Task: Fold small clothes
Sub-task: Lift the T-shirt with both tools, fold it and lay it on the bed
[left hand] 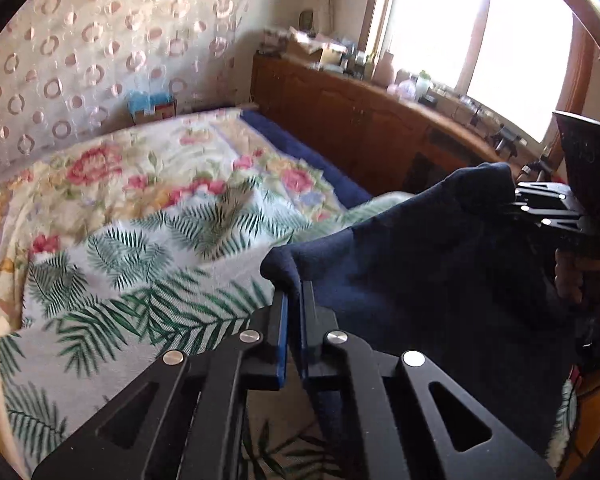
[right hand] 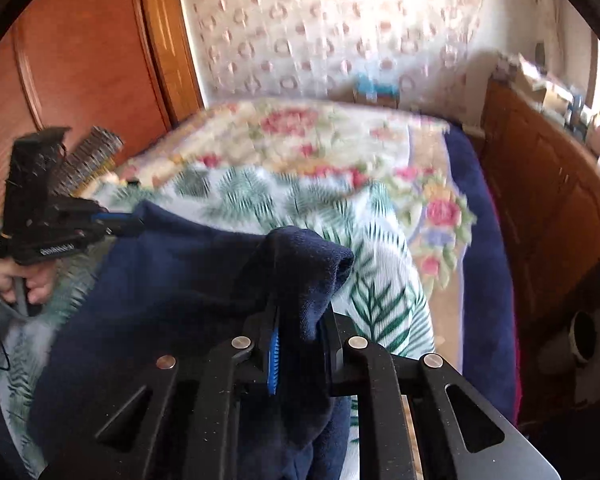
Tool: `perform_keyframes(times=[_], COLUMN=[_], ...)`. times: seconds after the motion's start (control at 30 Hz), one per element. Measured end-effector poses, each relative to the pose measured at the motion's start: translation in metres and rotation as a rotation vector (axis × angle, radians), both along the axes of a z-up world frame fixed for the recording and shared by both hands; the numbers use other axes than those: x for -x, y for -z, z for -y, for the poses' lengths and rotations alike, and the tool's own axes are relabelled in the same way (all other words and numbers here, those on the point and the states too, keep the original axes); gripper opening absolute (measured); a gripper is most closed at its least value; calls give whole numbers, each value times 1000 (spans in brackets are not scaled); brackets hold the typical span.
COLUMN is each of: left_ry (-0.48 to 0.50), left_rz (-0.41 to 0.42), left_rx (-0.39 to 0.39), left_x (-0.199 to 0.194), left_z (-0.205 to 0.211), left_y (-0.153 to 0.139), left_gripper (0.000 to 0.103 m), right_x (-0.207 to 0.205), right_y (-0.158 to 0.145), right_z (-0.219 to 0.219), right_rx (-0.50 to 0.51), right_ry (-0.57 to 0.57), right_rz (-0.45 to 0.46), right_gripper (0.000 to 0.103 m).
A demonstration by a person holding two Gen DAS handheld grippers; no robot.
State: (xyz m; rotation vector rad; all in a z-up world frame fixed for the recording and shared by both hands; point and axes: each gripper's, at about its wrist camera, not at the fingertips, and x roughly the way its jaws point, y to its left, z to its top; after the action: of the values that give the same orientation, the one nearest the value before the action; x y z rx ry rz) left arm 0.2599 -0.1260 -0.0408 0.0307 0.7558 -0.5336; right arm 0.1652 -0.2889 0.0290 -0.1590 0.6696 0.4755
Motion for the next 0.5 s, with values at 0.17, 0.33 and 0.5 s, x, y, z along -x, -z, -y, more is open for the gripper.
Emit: perform_keyframes(times=[0.17, 0.33, 0.5], left_ry=[15, -5, -49], left_rz=[171, 323, 425], left_rx=[82, 115, 147], left_x=[53, 107, 167], left_z=[-13, -36, -71], left_y=[-79, -141, -186], left_gripper=[5, 5, 5], right_x=[56, 117, 181], right_y=[-55, -104, -143], right_z=[-2, -4, -11], right_rx=[-31, -87, -126], right_ry=[12, 11, 7], right_rz=[160, 304, 429], right_gripper=[15, 15, 14])
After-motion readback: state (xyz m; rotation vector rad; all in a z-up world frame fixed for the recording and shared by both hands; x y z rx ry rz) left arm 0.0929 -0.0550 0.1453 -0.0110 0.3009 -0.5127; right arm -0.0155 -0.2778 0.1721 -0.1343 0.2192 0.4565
